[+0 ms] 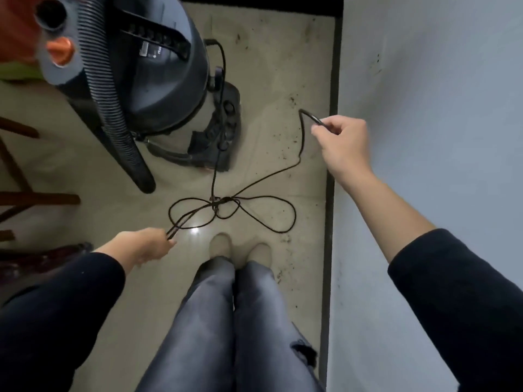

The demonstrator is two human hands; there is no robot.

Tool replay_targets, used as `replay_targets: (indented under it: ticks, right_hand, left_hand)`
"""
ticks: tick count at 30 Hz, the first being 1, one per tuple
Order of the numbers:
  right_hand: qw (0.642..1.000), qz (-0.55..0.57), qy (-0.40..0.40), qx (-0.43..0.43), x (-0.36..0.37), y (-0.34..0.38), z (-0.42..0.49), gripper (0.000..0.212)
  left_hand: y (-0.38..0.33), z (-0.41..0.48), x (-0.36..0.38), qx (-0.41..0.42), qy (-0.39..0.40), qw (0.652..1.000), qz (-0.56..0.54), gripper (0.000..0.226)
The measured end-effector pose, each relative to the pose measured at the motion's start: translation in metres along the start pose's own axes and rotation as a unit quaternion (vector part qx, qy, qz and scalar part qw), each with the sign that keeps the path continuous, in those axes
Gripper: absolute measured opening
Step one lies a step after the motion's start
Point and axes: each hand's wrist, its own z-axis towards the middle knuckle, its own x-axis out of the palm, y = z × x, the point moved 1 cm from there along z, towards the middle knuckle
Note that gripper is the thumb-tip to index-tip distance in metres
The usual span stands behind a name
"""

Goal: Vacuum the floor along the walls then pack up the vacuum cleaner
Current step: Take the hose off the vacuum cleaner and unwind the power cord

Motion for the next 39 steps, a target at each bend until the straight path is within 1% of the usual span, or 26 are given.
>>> replay_targets:
  ticks: [3, 4, 5, 6, 8, 10, 11, 13, 14, 16, 18, 20, 22, 23, 25, 26, 27, 28, 29, 31, 32, 34, 36, 37, 38, 39]
  right_hand:
    - [0.999, 0.009, 0.015, -0.036, 0.003, 0.032, -0.017, 0.016]
    - [0.998, 0.009, 0.020, -0.052, 0.004, 0.043, -0.022, 0.016]
    - [0.997, 0.006, 0.024, -0.068, 0.005, 0.053, -0.026, 0.016]
    - [0.996, 0.000, 0.029, -0.083, 0.007, 0.063, -0.029, 0.015]
    - [0.993, -0.028, 0.043, -0.109, 0.012, 0.080, -0.035, 0.014]
    - [0.985, -0.086, 0.069, -0.131, 0.019, 0.088, -0.041, 0.016]
    - [0.980, -0.116, 0.088, -0.138, 0.023, 0.089, -0.045, 0.018]
    - [0.964, -0.172, 0.126, -0.159, 0.031, 0.090, -0.052, 0.023]
    - [0.952, -0.204, 0.141, -0.178, 0.037, 0.090, -0.056, 0.024]
    - [0.924, -0.271, 0.159, -0.216, 0.049, 0.088, -0.059, 0.024]
    - [0.896, -0.334, 0.160, -0.246, 0.059, 0.087, -0.057, 0.024]
    - [0.870, -0.377, 0.139, -0.286, 0.067, 0.087, -0.053, 0.022]
    - [0.862, -0.379, 0.111, -0.318, 0.073, 0.088, -0.048, 0.020]
    - [0.859, -0.378, 0.105, -0.328, 0.076, 0.088, -0.045, 0.020]
    - [0.856, -0.380, 0.105, -0.334, 0.077, 0.088, -0.035, 0.016]
    - [0.854, -0.385, 0.099, -0.336, 0.076, 0.087, -0.029, 0.012]
    - [0.856, -0.385, 0.088, -0.333, 0.072, 0.084, -0.019, 0.010]
    - [0.858, -0.385, 0.080, -0.329, 0.067, 0.082, -0.009, 0.014]
    - [0.857, -0.393, 0.062, -0.327, 0.061, 0.080, 0.003, 0.017]
    - [0.874, -0.390, 0.038, -0.286, 0.050, 0.070, 0.035, 0.014]
    - [0.896, -0.372, 0.036, -0.241, 0.047, 0.064, 0.053, 0.017]
    - [0.953, -0.269, 0.036, -0.135, 0.043, 0.050, 0.094, 0.021]
    - [0.988, -0.146, 0.039, -0.043, 0.046, 0.038, 0.138, 0.021]
    - [0.996, -0.078, 0.047, 0.011, 0.049, 0.033, 0.160, 0.021]
    - [0.995, 0.010, 0.057, 0.079, 0.052, 0.029, 0.181, 0.019]
    - [0.979, 0.114, 0.060, 0.156, 0.054, 0.025, 0.202, 0.015]
  left_hand:
    - [0.060, -0.033, 0.022, -0.072, 0.016, 0.997, 0.016, 0.042]
    - [0.081, -0.043, 0.028, -0.106, 0.009, 0.994, 0.003, 0.040]
    - [0.101, -0.049, 0.033, -0.119, -0.003, 0.993, -0.010, 0.042]
    - [0.114, -0.056, 0.034, -0.119, -0.032, 0.990, -0.065, 0.045]
    - [0.135, -0.059, 0.029, -0.139, -0.108, 0.964, -0.200, 0.043]
    - [0.142, -0.059, 0.026, -0.149, -0.128, 0.965, -0.172, 0.037]
    - [0.138, -0.054, 0.020, -0.136, -0.142, 0.969, -0.150, 0.034]
    - [0.119, -0.038, 0.010, -0.055, -0.156, 0.976, -0.139, 0.032]
    - [0.103, -0.033, 0.004, -0.017, -0.163, 0.976, -0.142, 0.035]
    - [0.062, -0.036, -0.011, 0.044, -0.194, 0.963, -0.181, 0.046]
    - [0.027, -0.044, -0.028, 0.086, -0.233, 0.938, -0.242, 0.052]
    - [0.001, -0.050, -0.048, 0.121, -0.283, 0.905, -0.294, 0.067]
    - [-0.020, -0.060, -0.069, 0.184, -0.329, 0.872, -0.313, 0.081]
    - [-0.028, -0.063, -0.077, 0.221, -0.346, 0.857, -0.311, 0.083]
    - [-0.044, -0.061, -0.097, 0.286, -0.365, 0.831, -0.308, 0.078]
    - [-0.051, -0.059, -0.108, 0.314, -0.365, 0.821, -0.309, 0.069]
    - [-0.060, -0.056, -0.121, 0.344, -0.366, 0.810, -0.304, 0.055]
    - [-0.070, -0.055, -0.135, 0.364, -0.365, 0.805, -0.296, 0.036]
    - [-0.082, -0.053, -0.149, 0.385, -0.363, 0.797, -0.291, 0.024]
    - [-0.108, -0.044, -0.176, 0.416, -0.343, 0.799, -0.267, 0.035]
    - [-0.122, -0.041, -0.190, 0.428, -0.332, 0.806, -0.241, 0.039]
    - [-0.151, -0.027, -0.219, 0.440, -0.328, 0.819, -0.171, 0.042]
    - [-0.180, -0.003, -0.250, 0.430, -0.310, 0.837, -0.135, 0.043]
    - [-0.192, 0.010, -0.264, 0.423, -0.298, 0.846, -0.128, 0.043]
    - [-0.204, 0.022, -0.277, 0.418, -0.281, 0.855, -0.123, 0.044]
    - [-0.216, 0.034, -0.290, 0.417, -0.261, 0.863, -0.116, 0.044]
